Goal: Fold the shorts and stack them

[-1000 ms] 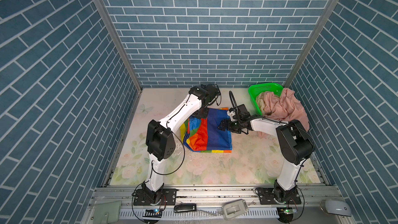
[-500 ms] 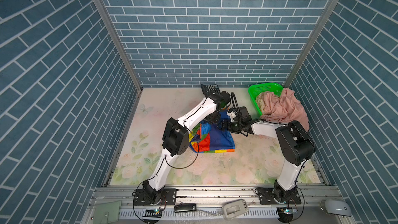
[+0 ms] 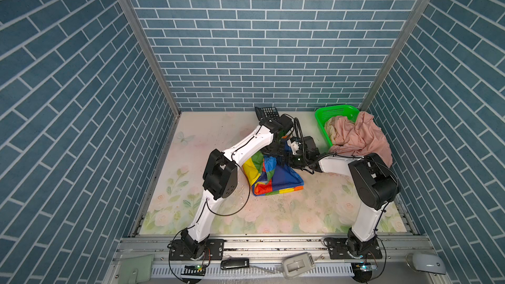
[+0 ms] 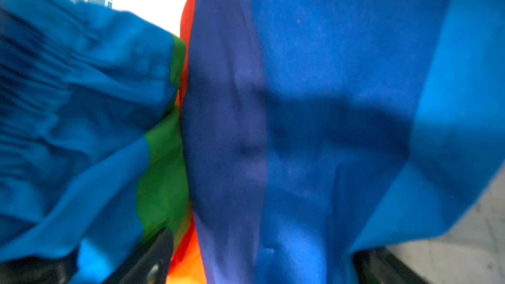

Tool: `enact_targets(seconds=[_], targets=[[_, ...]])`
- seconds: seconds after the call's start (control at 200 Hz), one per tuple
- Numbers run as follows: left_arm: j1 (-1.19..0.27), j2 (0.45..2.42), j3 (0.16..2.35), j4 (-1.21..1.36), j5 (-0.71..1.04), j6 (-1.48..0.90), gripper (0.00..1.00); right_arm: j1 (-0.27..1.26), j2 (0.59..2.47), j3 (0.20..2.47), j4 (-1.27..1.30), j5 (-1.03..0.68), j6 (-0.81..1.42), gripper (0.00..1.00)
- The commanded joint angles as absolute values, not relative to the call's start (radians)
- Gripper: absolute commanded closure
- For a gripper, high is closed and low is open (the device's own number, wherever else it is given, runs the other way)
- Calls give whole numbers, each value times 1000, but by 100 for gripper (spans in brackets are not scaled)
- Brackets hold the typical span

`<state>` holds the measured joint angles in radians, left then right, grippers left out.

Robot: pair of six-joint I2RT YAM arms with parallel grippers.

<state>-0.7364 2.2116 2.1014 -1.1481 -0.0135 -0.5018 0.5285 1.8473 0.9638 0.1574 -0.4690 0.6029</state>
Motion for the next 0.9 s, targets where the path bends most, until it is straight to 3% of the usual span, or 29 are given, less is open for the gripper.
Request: enact_targets(seconds=[0.0, 0.165, 0.38, 0.445, 0.54, 0.61, 0.655, 0.895], targets=[[-746, 2172, 2030, -1018, 58, -539, 90, 543, 1916, 908, 39, -462, 655, 1], [-745, 2145, 1915, -859, 111, -571, 87, 542, 1915, 901, 37, -466, 652, 1], [-725, 2052, 1836, -708, 141, -569, 77, 532, 1814, 888, -6, -471, 635, 1], [-716, 1994, 1809, -657, 146, -555, 62, 528, 1758, 889, -46, -467, 615, 1], [-699, 1920, 1817, -631, 161, -533, 31, 515, 1669, 893, -113, -454, 587, 1], [-683, 1857, 1819, -630, 154, -518, 25, 503, 1601, 902, -171, -442, 567, 1], [-670, 1808, 1802, -623, 144, -514, 1, 498, 1567, 910, -206, -426, 555, 1], [-547, 1527, 1407, -356, 303, -650, 0, 510, 1464, 978, -319, -362, 541, 1]])
